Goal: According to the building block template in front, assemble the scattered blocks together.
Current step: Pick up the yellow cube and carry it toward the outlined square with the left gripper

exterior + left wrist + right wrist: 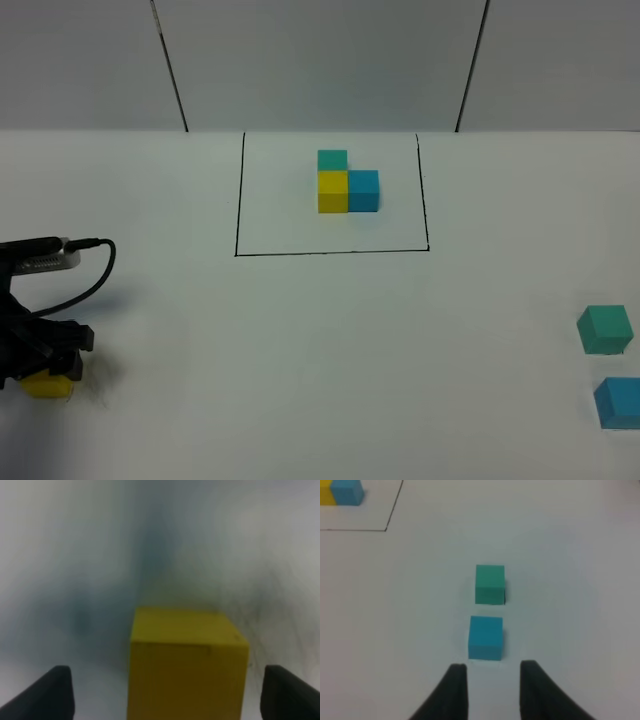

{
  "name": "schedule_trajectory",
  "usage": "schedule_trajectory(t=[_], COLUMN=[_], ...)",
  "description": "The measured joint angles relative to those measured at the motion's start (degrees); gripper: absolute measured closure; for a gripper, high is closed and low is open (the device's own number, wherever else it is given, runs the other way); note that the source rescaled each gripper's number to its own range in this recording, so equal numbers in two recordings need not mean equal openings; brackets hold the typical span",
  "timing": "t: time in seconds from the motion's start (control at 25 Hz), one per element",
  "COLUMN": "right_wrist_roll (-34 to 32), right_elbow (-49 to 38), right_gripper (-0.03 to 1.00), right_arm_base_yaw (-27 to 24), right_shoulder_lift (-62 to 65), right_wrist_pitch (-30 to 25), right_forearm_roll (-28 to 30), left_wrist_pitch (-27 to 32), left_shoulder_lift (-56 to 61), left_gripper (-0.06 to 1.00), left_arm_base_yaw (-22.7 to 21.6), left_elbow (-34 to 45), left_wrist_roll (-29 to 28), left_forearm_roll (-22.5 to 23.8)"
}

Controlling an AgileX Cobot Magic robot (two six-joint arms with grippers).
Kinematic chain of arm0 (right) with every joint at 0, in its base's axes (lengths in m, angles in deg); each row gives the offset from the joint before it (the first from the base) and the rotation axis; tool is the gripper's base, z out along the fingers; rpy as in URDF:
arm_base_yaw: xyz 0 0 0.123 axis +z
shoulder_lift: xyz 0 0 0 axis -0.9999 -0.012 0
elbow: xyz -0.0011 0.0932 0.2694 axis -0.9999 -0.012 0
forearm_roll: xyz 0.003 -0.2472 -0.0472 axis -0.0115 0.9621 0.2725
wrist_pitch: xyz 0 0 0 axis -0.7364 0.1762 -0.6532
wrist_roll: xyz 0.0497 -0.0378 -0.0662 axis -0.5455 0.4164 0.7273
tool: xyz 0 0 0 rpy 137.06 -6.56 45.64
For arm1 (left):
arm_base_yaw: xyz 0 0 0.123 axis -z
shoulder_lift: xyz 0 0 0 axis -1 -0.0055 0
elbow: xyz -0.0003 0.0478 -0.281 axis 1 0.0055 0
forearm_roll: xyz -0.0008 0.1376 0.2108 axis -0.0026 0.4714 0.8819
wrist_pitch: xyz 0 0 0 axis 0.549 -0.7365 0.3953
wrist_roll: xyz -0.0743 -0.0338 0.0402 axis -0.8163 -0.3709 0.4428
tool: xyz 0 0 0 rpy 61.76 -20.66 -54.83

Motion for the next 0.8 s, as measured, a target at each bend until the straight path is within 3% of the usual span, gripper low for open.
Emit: schedule_trajectory(t=[0.44,0.56,0.72,0.8], right_wrist_roll=[0.00,0.00,0.00,0.00], right_elbow=[0.00,0.00,0.00,0.00], right_gripper=[0.97,0.97,0.97,0.97], right_arm_base_yaw=[0.00,0.00,0.00,0.00], right_shoulder_lift=[0.00,0.00,0.00,0.00], right_wrist_pitch=[0.00,0.00,0.00,0.00], right_forearm_roll=[0.00,0.00,0.00,0.00], left_wrist_pitch=[-2.07,-2.07,-2.18,-2.36], left_shoulder_lift=[-2.77,-2.77,-2.77,-2.77], left_gripper=[0.33,0.49,0.93,0.94], left_arm_base_yaw=[0.00,0.00,0.00,0.00], left_elbow=[0.05,0.05,0.05,0.05], left_wrist_roll=[0.05,0.05,0.05,0.05], left_forearm_roll=[0.00,0.00,-0.02,-0.02])
